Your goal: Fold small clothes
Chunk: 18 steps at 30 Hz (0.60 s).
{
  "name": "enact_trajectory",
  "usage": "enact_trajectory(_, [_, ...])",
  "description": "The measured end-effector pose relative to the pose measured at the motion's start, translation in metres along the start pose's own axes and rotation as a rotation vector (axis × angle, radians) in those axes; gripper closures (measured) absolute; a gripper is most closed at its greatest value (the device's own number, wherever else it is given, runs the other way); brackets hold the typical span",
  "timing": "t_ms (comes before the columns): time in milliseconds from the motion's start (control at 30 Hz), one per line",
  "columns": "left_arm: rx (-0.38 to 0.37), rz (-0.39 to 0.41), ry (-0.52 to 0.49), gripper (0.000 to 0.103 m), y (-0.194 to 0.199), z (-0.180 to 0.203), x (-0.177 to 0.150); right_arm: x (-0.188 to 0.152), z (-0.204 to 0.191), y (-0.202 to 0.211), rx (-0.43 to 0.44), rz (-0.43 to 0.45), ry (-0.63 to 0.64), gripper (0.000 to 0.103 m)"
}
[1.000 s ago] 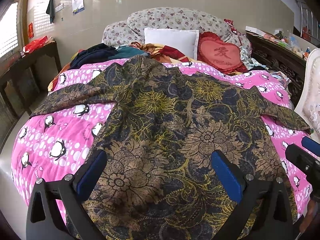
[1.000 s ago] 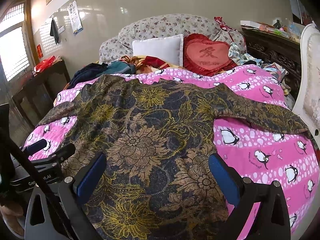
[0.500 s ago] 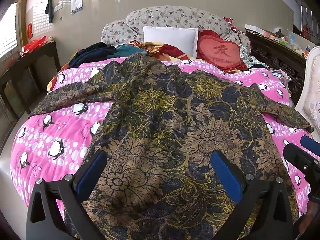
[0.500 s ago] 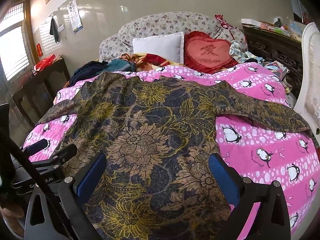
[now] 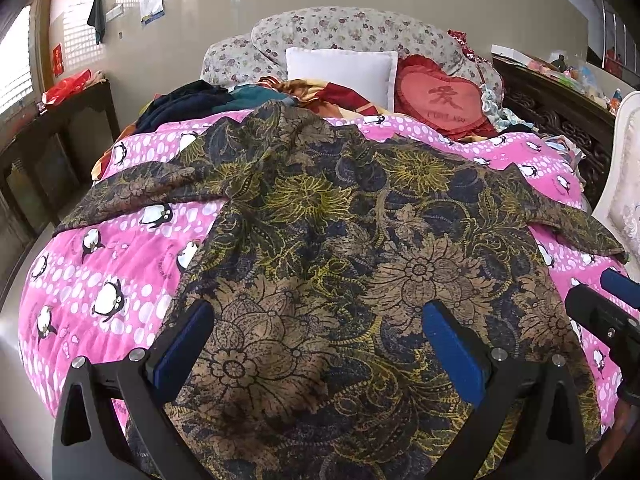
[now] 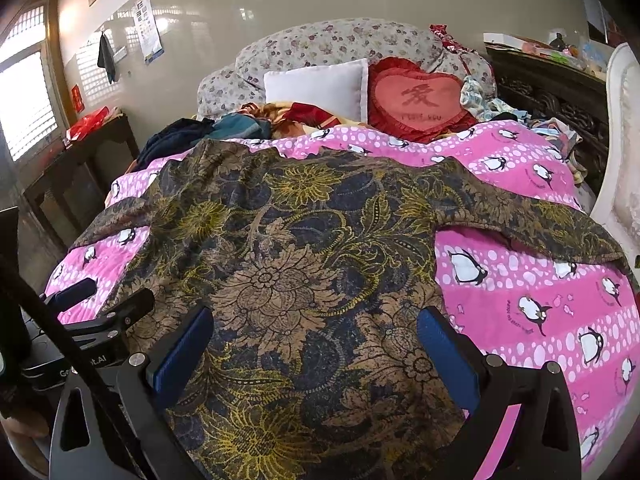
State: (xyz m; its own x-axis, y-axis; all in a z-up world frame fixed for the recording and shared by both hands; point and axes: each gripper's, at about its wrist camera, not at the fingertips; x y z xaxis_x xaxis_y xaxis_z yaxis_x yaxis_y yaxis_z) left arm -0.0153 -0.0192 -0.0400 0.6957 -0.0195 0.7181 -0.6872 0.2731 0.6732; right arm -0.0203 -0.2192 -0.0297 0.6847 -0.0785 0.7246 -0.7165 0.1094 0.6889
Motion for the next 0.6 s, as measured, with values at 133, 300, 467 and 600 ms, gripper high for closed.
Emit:
enact_trajectory(133, [-0.006, -0.007, 0.015, 0.0, -0.004, -0.011, 0.007, 0.008, -0.011, -0.004, 0.021, -0.006, 0.026, 0.0])
enact_trajectory(300, [-0.02, -0.014, 0.072, 0.0, -0.007, -0.041, 0.018, 0.026, -0.039, -0.017, 0.068, -0.016, 0.066, 0.0])
enact_trajectory(467, [0.0, -0.023, 0.15, 0.0, -0.007, -0.095, 0.028, 0.043, -0.077, -0.039, 0.073, -0.028, 0.124, 0.0])
enact_trajectory(600, [0.091, -0.009, 0.258, 0.0, 0.0, -0.166, 0.035, 0.053, -0.118, -0.061, 0.121, -0.053, 0.188, 0.0])
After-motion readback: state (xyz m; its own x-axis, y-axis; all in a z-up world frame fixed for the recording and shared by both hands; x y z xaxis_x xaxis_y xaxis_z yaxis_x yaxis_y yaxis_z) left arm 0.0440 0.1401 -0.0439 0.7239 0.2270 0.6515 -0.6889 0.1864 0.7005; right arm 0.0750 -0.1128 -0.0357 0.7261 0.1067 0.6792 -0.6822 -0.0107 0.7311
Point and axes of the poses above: each gripper's, at about its wrist camera, not at the fingertips, and y roughly against the way its jaws point, z to its right, x to its top, and after that the axes turned 13 degrees about -x, right-handed
